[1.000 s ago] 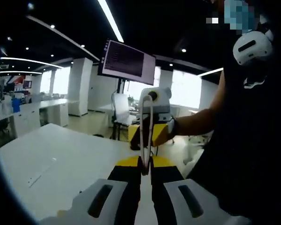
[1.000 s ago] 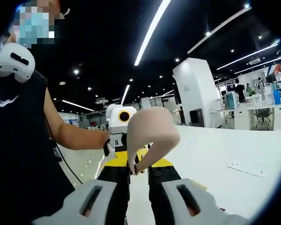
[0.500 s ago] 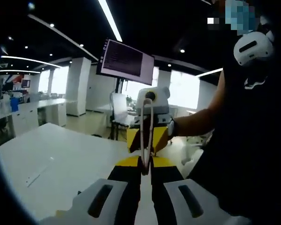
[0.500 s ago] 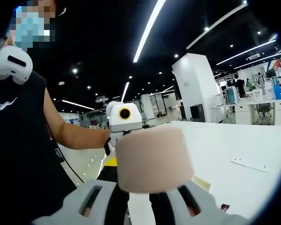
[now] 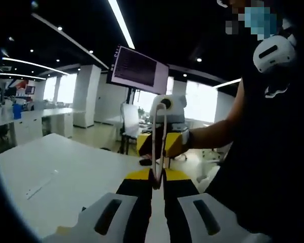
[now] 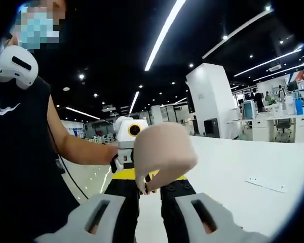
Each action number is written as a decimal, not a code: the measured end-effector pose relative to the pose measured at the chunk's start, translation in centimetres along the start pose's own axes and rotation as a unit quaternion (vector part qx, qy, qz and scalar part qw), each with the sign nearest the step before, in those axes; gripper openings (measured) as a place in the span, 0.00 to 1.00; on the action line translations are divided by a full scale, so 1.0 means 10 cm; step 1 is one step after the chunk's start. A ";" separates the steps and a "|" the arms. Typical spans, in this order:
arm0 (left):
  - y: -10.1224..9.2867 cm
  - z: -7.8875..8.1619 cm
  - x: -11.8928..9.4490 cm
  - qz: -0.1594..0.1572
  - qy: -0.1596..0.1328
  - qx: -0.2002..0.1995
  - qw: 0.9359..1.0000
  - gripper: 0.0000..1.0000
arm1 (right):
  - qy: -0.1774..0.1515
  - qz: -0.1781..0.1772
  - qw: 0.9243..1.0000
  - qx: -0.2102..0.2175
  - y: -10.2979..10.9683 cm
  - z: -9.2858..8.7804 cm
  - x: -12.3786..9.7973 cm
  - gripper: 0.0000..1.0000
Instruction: Place the target food into the container with the food tongs after gripping and lifting it, then release it inside without dropping or visibly crushing the food.
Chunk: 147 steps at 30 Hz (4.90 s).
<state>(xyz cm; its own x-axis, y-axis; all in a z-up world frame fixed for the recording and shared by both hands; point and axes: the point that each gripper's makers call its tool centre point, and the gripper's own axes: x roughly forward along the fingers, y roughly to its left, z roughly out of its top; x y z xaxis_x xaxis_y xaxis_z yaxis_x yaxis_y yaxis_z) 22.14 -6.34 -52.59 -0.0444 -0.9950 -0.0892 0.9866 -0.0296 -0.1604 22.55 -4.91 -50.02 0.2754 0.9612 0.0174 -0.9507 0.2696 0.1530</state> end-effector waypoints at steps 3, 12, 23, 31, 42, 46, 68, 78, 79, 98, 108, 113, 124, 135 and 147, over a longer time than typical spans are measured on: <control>-0.01 0.02 -0.01 0.003 -0.006 -0.001 1.000 0.03 | -0.003 -0.003 1.000 -0.004 -0.01 0.03 0.01 0.15; -0.06 0.09 -0.07 0.005 -0.021 0.005 1.000 0.04 | 0.009 0.014 1.000 -0.009 0.08 0.07 0.03 0.15; -0.05 0.08 -0.05 -0.001 -0.024 0.008 1.000 0.03 | 0.013 0.003 1.000 -0.010 0.05 0.04 0.01 0.15; -0.04 -0.01 -0.05 0.002 -0.023 0.004 1.000 0.10 | 0.044 -0.002 0.999 -0.009 0.05 -0.05 0.02 0.15; -0.04 -0.11 -0.07 0.014 -0.004 0.003 1.000 0.12 | 0.073 0.007 0.997 -0.027 0.10 -0.15 0.07 0.15; 0.03 -0.15 -0.07 0.031 -0.004 -0.005 0.999 0.20 | 0.080 -0.003 0.996 -0.028 0.05 -0.19 0.05 0.18; 0.56 -1.10 -1.37 0.284 0.133 0.003 0.949 0.92 | 0.144 -0.070 0.984 -0.075 -0.46 -0.21 -0.42 0.22; 0.55 -1.64 -2.06 0.370 0.136 -0.006 0.919 0.99 | 0.229 -0.089 0.963 -0.113 -0.71 -0.38 -0.68 0.22; 0.55 -1.71 -2.10 0.383 0.136 -0.009 0.914 0.99 | 0.234 -0.093 0.961 -0.116 -0.73 -0.41 -0.69 0.22; 0.45 -2.03 -1.99 0.420 0.111 -0.010 0.901 0.99 | 0.274 -0.093 0.947 -0.137 -0.75 -0.75 -0.70 0.22; 0.43 -2.10 -1.95 0.440 0.100 -0.007 0.892 1.00 | 0.280 -0.091 0.946 -0.137 -0.75 -1.01 -0.69 0.22; 0.46 -2.23 -1.98 0.444 0.112 -0.020 0.889 1.00 | 0.284 -0.094 0.944 -0.138 -0.78 -1.09 -0.70 0.22; 0.42 -2.26 -1.91 0.434 0.124 -0.011 0.892 1.00 | 0.294 -0.097 0.941 -0.133 -0.83 -1.32 -0.73 0.22; 0.45 -2.28 -1.97 0.446 0.116 -0.022 0.887 1.00 | 0.309 -0.087 0.939 -0.124 -0.90 -1.76 -0.67 0.21; 0.44 -2.34 -1.94 0.434 0.118 -0.035 0.893 1.00 | 0.329 -0.086 0.934 -0.108 -0.97 -2.14 -0.61 0.21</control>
<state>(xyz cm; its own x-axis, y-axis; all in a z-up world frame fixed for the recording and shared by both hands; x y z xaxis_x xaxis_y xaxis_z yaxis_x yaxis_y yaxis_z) 23.69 15.07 -74.53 0.6914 -0.5928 -0.4130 0.6541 0.7564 0.0092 27.05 -12.12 -72.75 0.3473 0.7106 -0.6119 -0.9265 0.3610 -0.1066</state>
